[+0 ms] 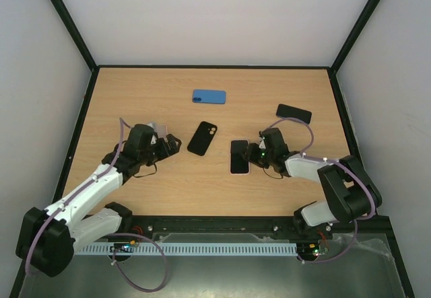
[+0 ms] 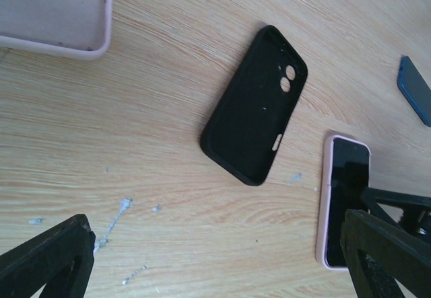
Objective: Put the phone into the phone case
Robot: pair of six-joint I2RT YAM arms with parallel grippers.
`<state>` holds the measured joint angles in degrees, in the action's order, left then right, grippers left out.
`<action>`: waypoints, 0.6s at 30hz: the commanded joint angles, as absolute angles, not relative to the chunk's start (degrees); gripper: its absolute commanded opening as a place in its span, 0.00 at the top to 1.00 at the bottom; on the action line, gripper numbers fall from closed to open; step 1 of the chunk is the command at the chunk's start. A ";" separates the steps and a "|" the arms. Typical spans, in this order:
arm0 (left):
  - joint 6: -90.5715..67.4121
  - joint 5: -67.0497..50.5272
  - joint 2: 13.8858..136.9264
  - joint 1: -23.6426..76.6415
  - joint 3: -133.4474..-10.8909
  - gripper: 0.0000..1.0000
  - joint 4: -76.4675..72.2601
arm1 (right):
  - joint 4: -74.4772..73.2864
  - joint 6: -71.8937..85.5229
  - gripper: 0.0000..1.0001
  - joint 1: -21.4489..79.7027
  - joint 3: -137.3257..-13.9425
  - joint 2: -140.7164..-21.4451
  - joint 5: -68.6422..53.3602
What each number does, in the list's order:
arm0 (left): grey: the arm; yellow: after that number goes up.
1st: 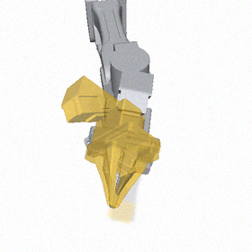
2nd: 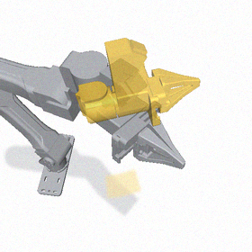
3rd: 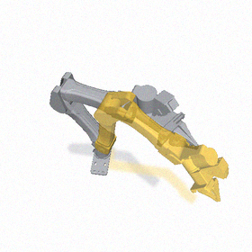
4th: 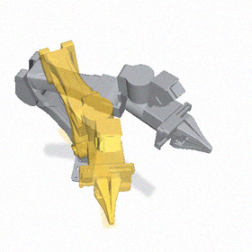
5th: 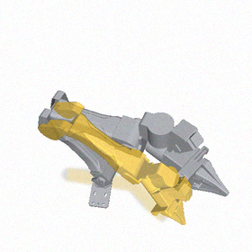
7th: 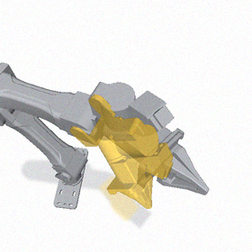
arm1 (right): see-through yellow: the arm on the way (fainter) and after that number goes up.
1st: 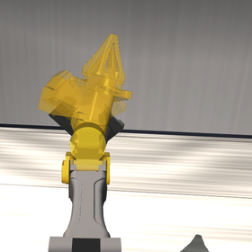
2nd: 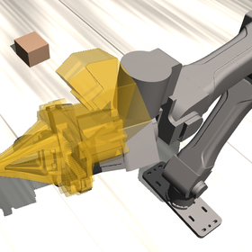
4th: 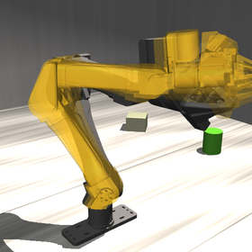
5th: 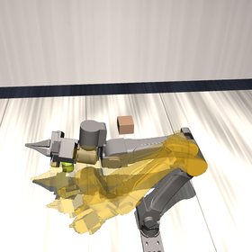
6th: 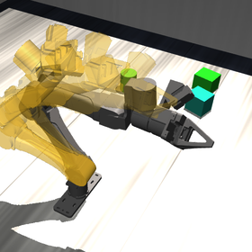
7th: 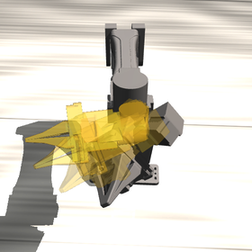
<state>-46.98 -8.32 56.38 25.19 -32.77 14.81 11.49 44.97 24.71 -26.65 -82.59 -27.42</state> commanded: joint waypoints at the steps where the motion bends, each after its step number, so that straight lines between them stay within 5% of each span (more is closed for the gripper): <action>1: -45.11 -8.36 59.15 23.35 -32.89 0.01 12.95 | 5.84 43.47 0.53 24.35 -28.85 -79.66 -22.33; 18: -39.33 -0.60 76.51 14.33 -42.10 0.11 6.98 | -0.77 42.91 0.05 24.35 -27.58 -62.98 -23.03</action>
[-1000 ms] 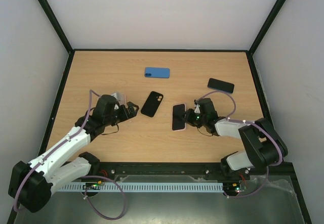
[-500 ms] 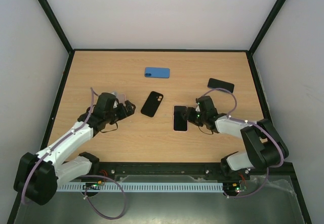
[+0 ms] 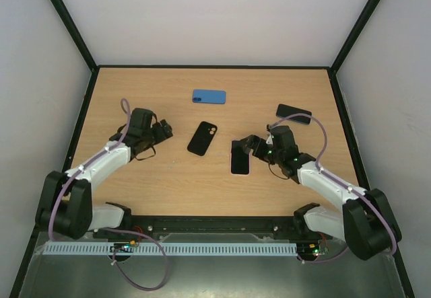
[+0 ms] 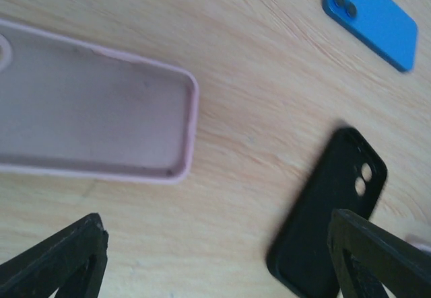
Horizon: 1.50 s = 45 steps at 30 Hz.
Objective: Put the phone into the phone case
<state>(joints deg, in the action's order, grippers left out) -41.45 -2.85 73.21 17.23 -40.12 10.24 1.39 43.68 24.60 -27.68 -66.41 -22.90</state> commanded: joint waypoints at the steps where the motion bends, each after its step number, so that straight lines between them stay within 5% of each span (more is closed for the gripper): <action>1: -39.20 -2.84 77.36 13.84 -42.25 0.12 5.29 | -0.74 42.85 0.02 24.35 -27.46 -62.19 -23.17; 13: -34.65 -12.81 87.05 17.58 -46.89 0.18 1.71 | -3.39 39.55 0.02 24.35 -37.94 -66.27 -1.99; 24: -34.54 -8.47 92.03 24.66 -45.34 0.28 1.09 | -8.72 31.49 0.01 17.91 -54.95 -85.24 11.11; 45: -31.39 -9.48 100.91 26.64 -47.61 0.36 -2.93 | -13.06 25.25 0.03 -2.75 -84.24 -121.12 1.34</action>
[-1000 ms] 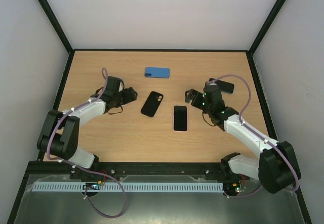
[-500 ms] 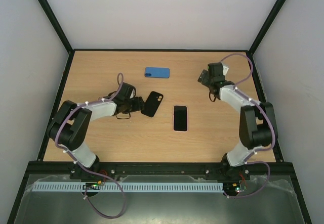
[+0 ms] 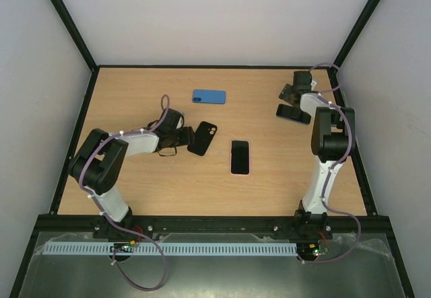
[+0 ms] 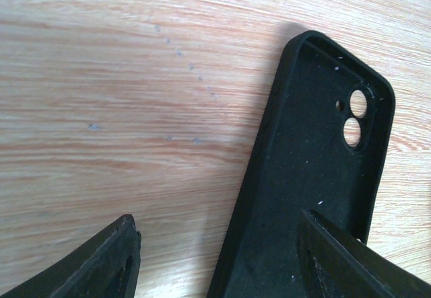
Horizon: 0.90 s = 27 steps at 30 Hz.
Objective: Put the phone into the phone case
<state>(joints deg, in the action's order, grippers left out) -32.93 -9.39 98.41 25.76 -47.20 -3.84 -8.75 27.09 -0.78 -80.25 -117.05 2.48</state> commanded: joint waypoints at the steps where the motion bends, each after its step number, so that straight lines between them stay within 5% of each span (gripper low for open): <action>1: -31.32 -9.91 101.08 26.90 -47.57 0.36 -3.17 | -13.43 25.15 0.03 -3.30 -85.14 -122.07 0.98; 11: -31.51 -11.40 100.88 28.54 -46.30 0.36 -2.29 | -20.37 24.66 0.02 -4.84 -89.41 -126.54 -2.68; 27: -33.96 -13.54 92.38 29.51 -37.13 0.38 -4.78 | -15.46 28.15 0.05 -4.58 -66.42 -113.33 -15.75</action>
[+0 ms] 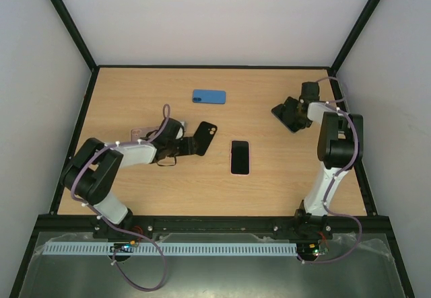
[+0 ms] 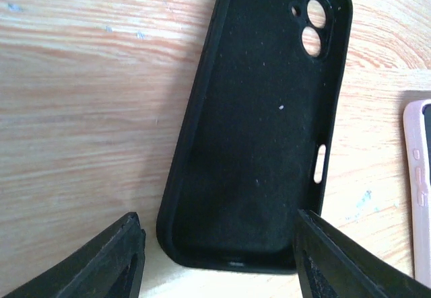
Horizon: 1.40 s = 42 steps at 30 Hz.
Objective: Put the phone into the phone case
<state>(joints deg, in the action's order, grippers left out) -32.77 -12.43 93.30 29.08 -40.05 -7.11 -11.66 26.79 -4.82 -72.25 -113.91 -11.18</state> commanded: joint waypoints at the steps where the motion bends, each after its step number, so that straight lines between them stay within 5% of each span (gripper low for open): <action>1: -34.10 -14.33 92.13 29.53 -36.71 0.39 -5.48 | -15.54 27.69 0.06 -4.38 -65.75 -113.02 -15.70; 9: -35.54 -19.53 90.12 30.39 -34.98 0.40 -10.09 | -17.41 25.35 0.13 -0.48 -64.28 -112.26 -11.45; 20: -31.58 -7.68 89.31 30.41 -40.05 0.33 -5.07 | -21.34 21.41 0.09 4.12 -69.83 -116.98 0.46; 32: -30.50 -5.50 95.42 30.93 -43.70 0.33 -5.67 | -20.77 19.15 0.02 5.00 -67.71 -116.01 -4.40; 42: -31.46 -7.56 94.83 31.91 -43.11 0.33 -5.64 | -20.23 20.77 0.09 6.04 -65.00 -114.18 -5.89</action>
<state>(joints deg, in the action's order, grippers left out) -31.29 -6.42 94.91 31.22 -42.61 -6.07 -11.75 19.68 4.82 -68.55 -112.60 -2.98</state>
